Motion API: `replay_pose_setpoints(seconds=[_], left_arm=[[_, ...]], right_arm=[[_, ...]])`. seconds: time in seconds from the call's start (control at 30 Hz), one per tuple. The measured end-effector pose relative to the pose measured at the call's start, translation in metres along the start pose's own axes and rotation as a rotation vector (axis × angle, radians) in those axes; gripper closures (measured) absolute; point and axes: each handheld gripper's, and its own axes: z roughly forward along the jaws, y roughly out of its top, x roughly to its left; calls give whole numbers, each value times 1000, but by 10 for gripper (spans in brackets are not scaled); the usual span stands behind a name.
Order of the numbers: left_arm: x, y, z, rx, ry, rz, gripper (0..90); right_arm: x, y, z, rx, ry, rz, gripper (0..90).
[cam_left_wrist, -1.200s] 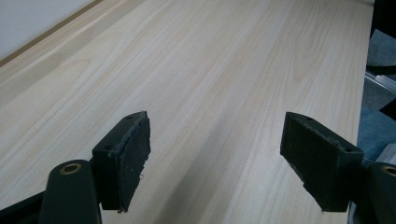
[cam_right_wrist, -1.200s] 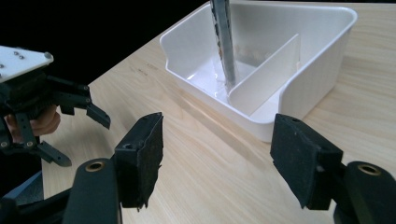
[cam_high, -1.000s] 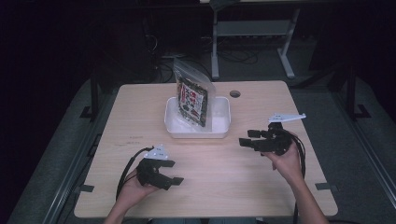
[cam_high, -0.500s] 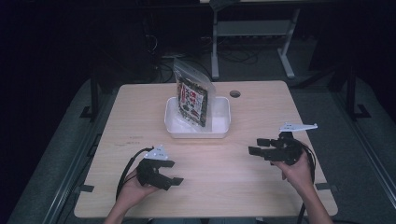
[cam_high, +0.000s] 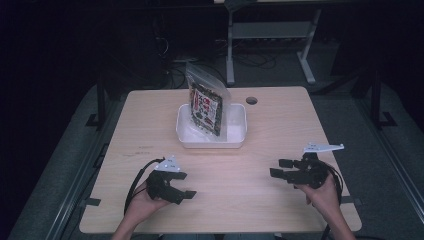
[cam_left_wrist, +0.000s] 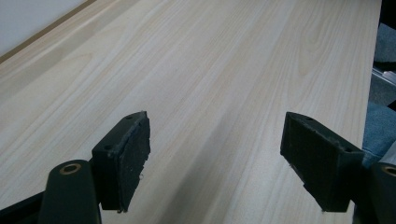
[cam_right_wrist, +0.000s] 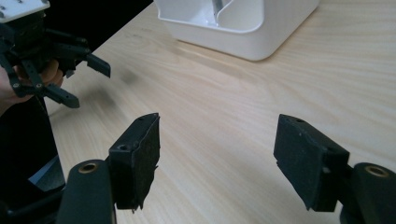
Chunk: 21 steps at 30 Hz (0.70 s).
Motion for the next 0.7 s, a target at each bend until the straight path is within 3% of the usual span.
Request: replay_pose_setpoints(seconds=[0.53, 0.7], left_arm=[[-1, 0, 2, 6, 2, 5, 237], [-3, 1, 2, 2, -5, 13, 237]], right_arm=[[15, -22, 7, 54, 16, -14, 288], [19, -29, 7, 21, 23, -3, 290]])
